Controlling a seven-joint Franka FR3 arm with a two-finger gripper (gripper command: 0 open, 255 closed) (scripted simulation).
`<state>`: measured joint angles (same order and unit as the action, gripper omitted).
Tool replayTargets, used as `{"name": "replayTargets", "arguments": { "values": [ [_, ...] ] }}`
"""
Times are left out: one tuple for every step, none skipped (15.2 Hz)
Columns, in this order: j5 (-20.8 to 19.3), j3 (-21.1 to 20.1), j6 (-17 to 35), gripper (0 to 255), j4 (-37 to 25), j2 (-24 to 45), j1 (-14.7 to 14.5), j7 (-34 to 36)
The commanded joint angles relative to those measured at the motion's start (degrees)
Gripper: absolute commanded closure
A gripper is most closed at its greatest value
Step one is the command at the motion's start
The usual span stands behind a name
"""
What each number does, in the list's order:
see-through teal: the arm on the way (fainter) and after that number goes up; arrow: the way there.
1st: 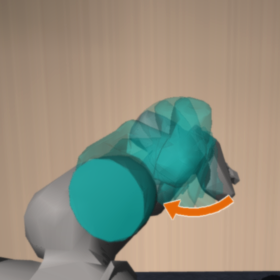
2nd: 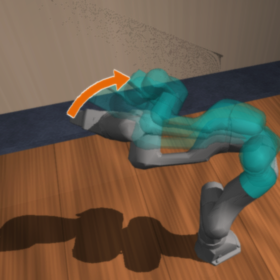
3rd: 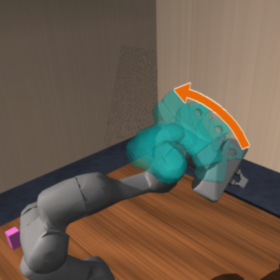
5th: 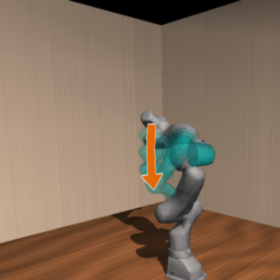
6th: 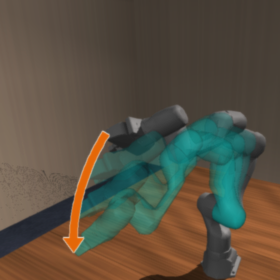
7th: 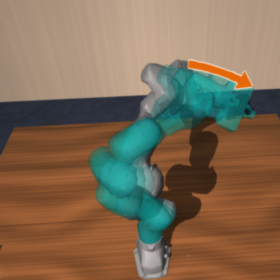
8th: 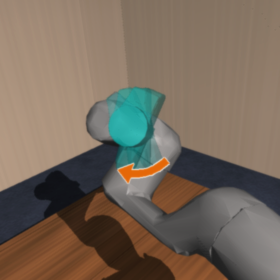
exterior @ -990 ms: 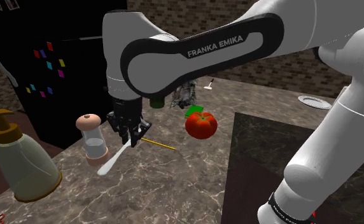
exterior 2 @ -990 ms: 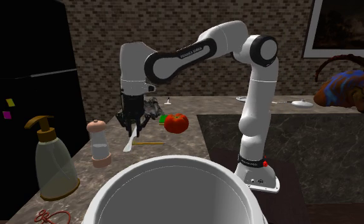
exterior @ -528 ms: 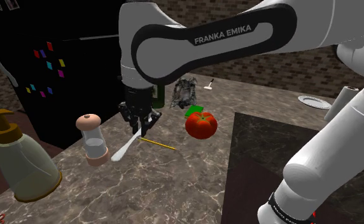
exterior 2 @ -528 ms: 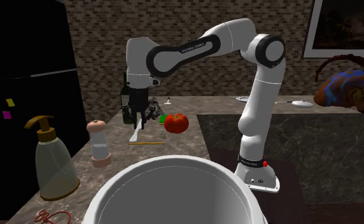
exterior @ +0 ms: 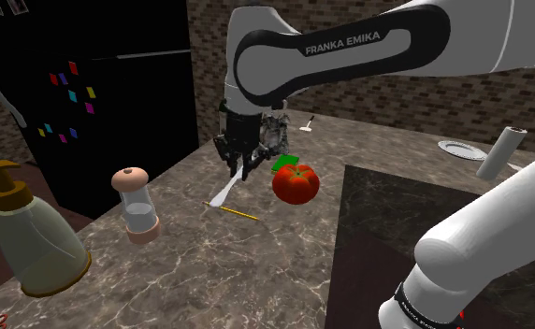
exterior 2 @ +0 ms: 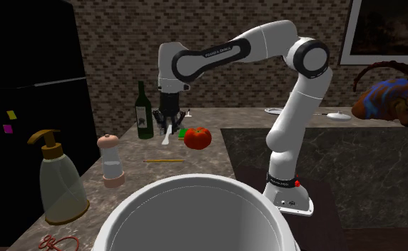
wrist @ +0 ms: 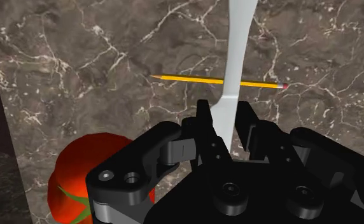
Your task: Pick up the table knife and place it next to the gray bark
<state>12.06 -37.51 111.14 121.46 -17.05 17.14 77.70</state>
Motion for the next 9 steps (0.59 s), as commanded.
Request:
{"name": "replayTargets", "arguments": {
  "values": [
    [0.77,2.71,0.30,255,2.49,-1.92,0.57,-3.97],
    [0.85,3.85,0.24,255,3.14,-2.46,0.94,-5.56],
    [0.86,4.99,0.18,255,3.72,-2.92,1.30,-7.11],
    [0.82,6.09,0.13,255,4.25,-3.32,1.72,-8.64],
    [0.73,7.18,0.08,255,4.71,-3.64,2.14,-10.14],
    [0.59,8.24,0.03,255,5.11,-3.89,2.59,-11.62],
    [0.42,9.28,0.00,255,5.45,-4.08,3.07,-13.08],
    [0.21,10.31,-0.04,255,5.72,-4.19,3.56,-14.51],
    [-0.04,11.34,-0.06,255,5.93,-4.24,4.06,-15.93]
  ]
}}
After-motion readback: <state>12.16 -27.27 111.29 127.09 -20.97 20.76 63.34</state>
